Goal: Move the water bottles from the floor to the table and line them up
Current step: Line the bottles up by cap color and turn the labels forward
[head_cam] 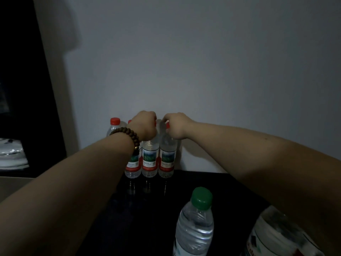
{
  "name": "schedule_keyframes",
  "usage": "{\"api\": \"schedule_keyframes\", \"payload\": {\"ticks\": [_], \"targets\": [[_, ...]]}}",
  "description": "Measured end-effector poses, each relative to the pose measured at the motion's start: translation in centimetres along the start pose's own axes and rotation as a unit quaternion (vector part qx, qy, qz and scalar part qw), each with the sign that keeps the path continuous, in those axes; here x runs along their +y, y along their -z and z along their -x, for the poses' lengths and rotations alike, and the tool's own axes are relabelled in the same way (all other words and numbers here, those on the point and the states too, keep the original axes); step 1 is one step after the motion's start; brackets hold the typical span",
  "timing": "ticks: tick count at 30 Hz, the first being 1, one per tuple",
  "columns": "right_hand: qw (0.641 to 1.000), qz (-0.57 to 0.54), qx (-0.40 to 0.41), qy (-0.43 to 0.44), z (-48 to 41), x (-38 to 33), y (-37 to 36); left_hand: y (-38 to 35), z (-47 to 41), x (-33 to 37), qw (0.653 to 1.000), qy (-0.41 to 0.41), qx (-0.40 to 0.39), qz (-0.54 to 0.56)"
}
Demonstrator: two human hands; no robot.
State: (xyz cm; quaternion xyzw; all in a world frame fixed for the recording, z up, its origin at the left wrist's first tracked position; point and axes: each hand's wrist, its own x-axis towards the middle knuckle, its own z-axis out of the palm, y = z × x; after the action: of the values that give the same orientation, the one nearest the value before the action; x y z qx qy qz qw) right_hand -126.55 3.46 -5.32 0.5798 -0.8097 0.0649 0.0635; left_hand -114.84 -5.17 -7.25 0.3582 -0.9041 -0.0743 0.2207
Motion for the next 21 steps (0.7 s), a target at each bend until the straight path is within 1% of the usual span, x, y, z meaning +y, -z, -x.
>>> {"api": "schedule_keyframes", "payload": {"ticks": [2, 5, 8, 10, 13, 16, 21], "targets": [[1.0, -0.011, -0.009, -0.009, 0.8, -0.2, 0.9, 0.4, 0.8, 0.3, 1.0, 0.011, 0.004, 0.01], [0.999, 0.023, -0.029, -0.015, 3.0, -0.5, 3.0, 1.5, 2.5, 1.1, 1.0, 0.009, 0.005, 0.007], [0.995, 0.055, -0.078, -0.04, 5.9, -0.9, 5.4, 3.2, 4.5, 2.5, 1.0, 0.003, 0.007, 0.008], [0.993, 0.032, -0.1, -0.053, 8.2, -0.8, 7.0, 4.6, 6.0, 3.8, 1.0, -0.008, 0.003, 0.017], [0.99, -0.009, -0.13, -0.056, 11.9, -0.6, 9.3, 6.7, 8.9, 6.2, 0.998, -0.039, -0.041, -0.02], [0.985, -0.026, -0.16, -0.057, 15.9, -0.5, 11.4, 8.4, 12.0, 8.8, 0.993, -0.066, -0.09, -0.044], [0.985, -0.041, -0.155, -0.057, 22.1, -0.1, 14.3, 10.8, 17.1, 13.3, 0.983, -0.115, -0.126, -0.062]]}}
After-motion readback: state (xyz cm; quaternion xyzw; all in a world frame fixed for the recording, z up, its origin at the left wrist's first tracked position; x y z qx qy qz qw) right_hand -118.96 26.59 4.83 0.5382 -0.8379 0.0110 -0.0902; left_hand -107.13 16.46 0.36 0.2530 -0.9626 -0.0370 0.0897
